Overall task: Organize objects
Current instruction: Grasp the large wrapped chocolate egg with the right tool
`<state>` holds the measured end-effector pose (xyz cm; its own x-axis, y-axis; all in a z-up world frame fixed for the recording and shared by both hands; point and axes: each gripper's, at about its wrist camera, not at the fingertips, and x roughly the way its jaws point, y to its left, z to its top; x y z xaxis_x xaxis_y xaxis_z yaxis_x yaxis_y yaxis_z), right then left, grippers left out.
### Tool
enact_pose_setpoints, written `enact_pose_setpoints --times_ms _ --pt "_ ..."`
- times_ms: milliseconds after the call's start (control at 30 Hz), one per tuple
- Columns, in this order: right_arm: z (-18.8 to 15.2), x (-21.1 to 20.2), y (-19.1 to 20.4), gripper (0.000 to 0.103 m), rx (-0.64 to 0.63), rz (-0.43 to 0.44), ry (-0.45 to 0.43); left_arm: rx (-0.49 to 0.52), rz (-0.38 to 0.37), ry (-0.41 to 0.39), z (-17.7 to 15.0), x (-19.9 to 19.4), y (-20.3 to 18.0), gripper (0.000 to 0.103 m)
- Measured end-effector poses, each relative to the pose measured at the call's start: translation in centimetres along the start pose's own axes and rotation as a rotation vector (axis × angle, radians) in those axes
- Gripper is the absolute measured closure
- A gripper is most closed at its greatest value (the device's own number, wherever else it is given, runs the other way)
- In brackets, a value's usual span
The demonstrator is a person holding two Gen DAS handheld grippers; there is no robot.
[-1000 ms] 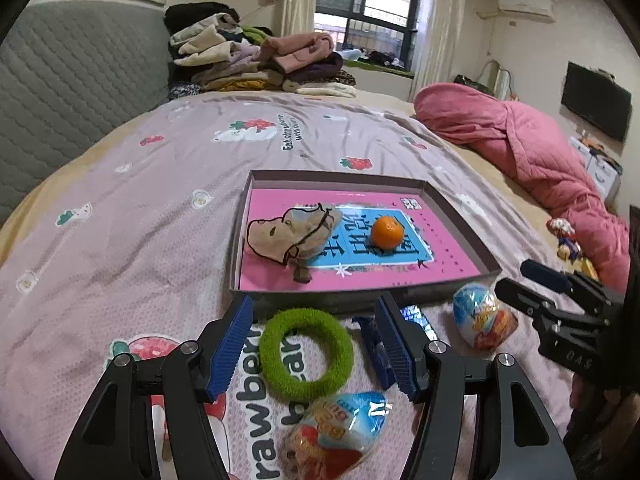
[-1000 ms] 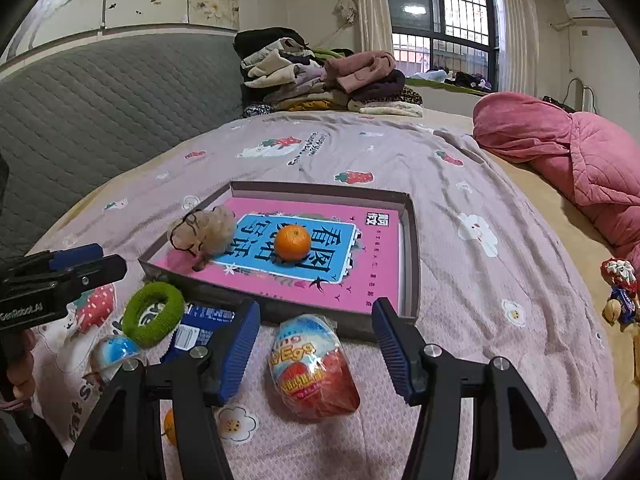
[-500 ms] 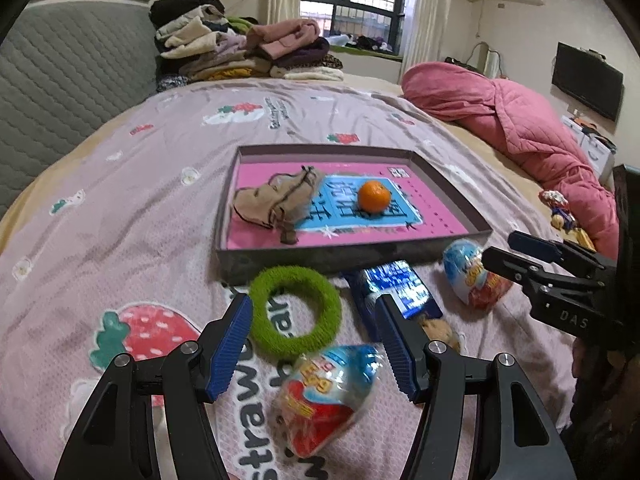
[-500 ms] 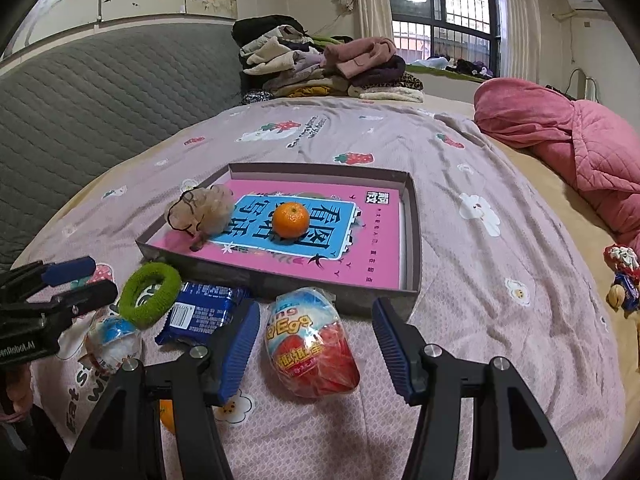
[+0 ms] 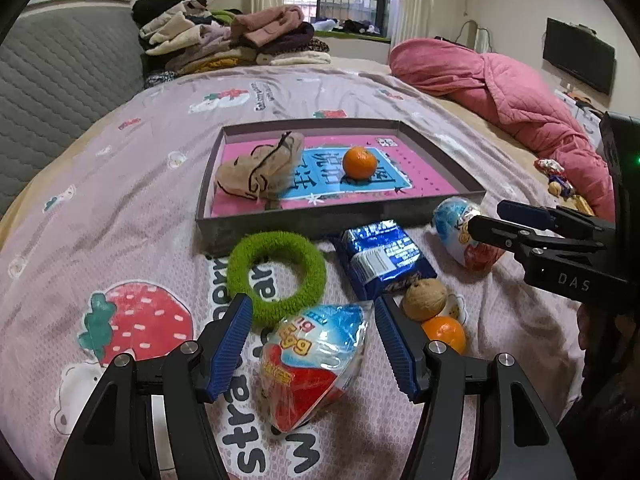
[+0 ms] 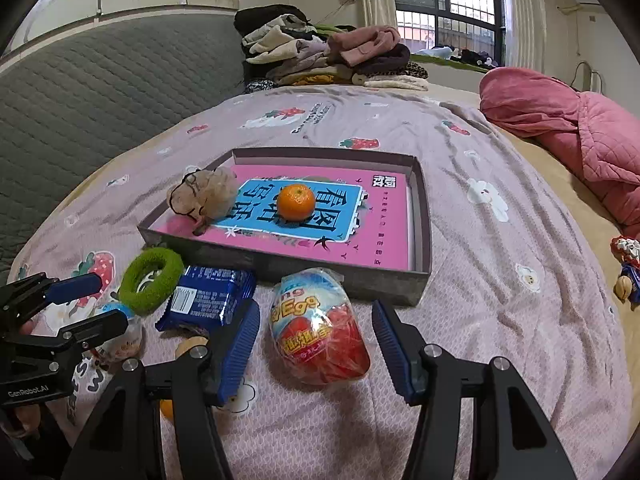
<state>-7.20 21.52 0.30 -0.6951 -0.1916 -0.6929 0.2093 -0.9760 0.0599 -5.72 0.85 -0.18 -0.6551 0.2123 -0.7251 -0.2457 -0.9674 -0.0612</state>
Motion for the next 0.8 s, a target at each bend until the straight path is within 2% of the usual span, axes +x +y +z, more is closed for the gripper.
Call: enact_pose_setpoints --times_ms 800 --pt "-1.0 1.4 0.1 0.045 -0.016 -0.019 0.056 0.012 0.004 0.055 -0.9 1.6 -0.3 0.038"
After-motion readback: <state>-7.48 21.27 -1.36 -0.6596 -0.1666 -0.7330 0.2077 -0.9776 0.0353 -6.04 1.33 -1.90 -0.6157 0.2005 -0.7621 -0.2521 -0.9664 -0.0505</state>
